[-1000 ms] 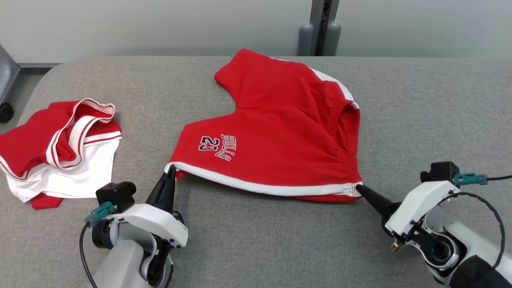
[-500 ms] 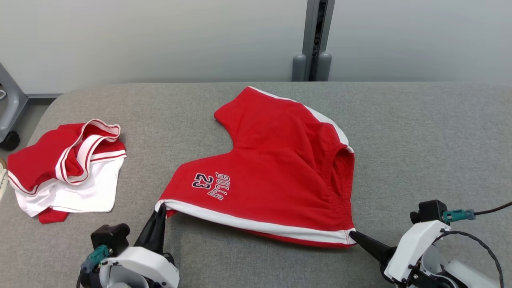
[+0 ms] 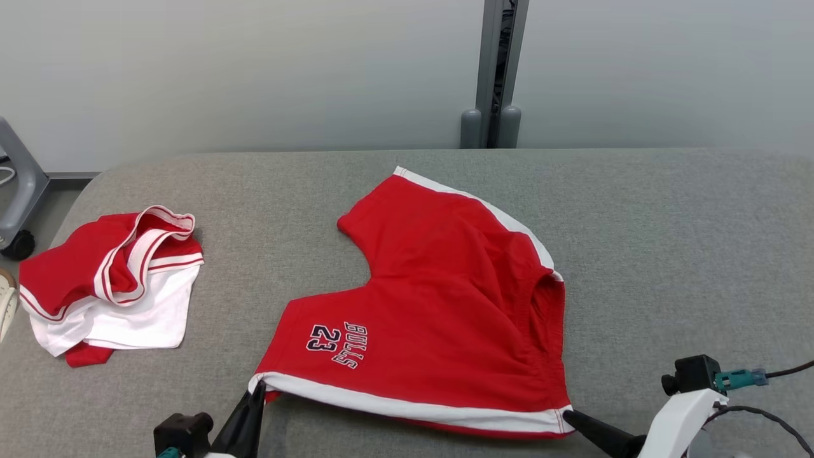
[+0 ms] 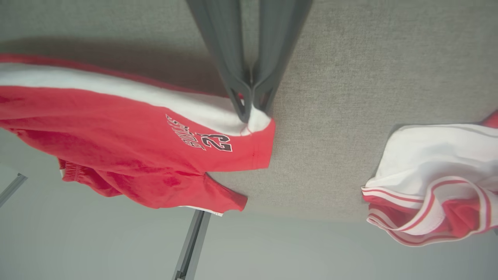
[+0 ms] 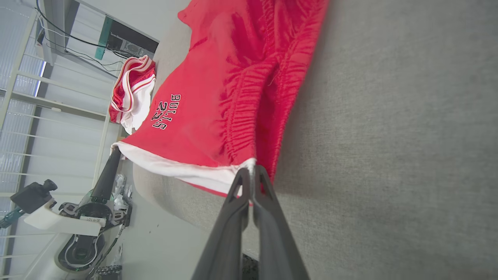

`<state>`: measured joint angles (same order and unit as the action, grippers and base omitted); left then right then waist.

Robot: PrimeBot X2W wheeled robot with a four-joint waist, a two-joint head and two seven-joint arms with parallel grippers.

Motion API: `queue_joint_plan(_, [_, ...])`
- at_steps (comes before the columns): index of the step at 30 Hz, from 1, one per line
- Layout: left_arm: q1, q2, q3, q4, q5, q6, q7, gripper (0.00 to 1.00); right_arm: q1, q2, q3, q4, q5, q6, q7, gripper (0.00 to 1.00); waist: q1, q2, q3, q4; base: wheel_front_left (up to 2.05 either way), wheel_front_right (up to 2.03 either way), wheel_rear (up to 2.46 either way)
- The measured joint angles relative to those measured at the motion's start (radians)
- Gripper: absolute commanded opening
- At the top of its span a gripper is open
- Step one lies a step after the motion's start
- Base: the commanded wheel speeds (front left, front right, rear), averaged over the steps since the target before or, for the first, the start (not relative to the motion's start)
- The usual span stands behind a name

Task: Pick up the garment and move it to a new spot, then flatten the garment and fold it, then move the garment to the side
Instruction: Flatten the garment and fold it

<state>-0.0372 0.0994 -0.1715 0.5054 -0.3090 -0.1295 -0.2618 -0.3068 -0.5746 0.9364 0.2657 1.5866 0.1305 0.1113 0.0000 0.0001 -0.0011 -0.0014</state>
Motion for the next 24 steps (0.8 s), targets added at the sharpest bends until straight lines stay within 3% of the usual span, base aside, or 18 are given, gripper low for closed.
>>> queue_joint_plan(13, [0.090, 0.014, 0.024, -0.074, -0.011, 0.000, 0.000, 0.00, 0.053, -0.024, 0.016, -0.066, 0.005, 0.000, 0.020, 0.00, 0.0000, 0.0000, -0.007, -0.004, 0.00, 0.00, 0.00])
queue_joint_plan(24, [0.013, 0.045, 0.052, -0.111, 0.047, 0.007, 0.000, 0.00, -0.002, -0.012, -0.032, -0.101, 0.001, 0.000, -0.007, 0.00, 0.0000, 0.0000, 0.034, -0.031, 0.00, 0.00, 0.00])
